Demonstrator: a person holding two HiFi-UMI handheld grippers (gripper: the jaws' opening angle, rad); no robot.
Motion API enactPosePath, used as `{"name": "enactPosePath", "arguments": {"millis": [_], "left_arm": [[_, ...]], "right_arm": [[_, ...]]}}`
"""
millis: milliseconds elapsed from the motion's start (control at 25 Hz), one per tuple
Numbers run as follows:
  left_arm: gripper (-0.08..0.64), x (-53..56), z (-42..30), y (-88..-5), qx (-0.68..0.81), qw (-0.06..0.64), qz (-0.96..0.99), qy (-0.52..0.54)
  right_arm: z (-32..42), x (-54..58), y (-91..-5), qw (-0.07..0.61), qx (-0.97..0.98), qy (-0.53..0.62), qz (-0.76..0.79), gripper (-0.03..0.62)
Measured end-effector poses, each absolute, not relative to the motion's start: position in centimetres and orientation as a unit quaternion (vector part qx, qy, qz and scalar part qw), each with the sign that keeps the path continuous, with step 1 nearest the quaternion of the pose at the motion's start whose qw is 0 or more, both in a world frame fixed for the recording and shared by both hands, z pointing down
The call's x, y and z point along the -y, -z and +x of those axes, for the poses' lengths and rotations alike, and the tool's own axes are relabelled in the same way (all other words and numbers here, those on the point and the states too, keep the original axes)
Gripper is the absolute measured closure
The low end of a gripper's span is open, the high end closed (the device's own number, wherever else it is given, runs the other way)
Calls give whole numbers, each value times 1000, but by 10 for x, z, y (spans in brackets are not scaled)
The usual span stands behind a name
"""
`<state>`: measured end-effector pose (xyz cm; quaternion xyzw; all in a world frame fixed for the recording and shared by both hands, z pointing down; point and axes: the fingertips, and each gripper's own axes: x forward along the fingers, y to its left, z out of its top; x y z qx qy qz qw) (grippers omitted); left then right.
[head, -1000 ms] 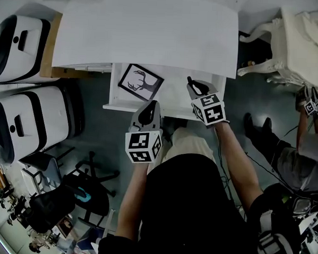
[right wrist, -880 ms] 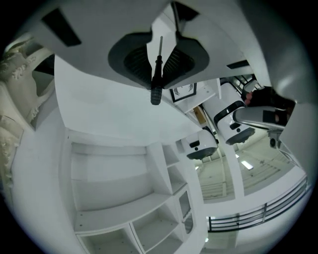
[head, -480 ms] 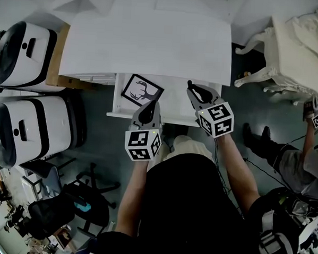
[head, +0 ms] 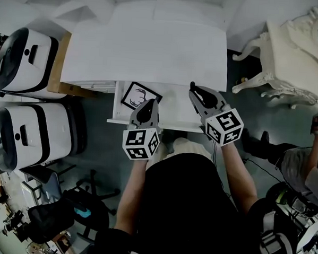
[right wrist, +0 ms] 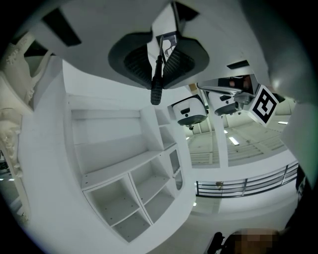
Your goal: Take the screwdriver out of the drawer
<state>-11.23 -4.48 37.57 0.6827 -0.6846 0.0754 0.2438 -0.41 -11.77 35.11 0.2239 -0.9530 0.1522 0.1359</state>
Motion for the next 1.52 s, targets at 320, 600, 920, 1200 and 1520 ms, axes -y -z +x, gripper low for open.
{"name": "enactPosePath", "arguments": {"millis": [320,600,920,1200,1520], "left_arm": [[528,53,-109,-355,686,217,692,-63],[528,57,-102,-348,686,207,695,-59],[528,60,-98,-348,685,204,697,-59],[528,58,-99,-347,686,204,697,-57],[528,55,-95,-350,685,205,696,-58]], "right_arm": [[5,122,-315,101,960,-115,233,509],[17,120,-301,82,963,-103,237,511],[24,119,-302,78,963,-104,236,512],[27,115,-302,79,963,-105,234,512],[30,110,-304,81,964,-104,231,512]]}}
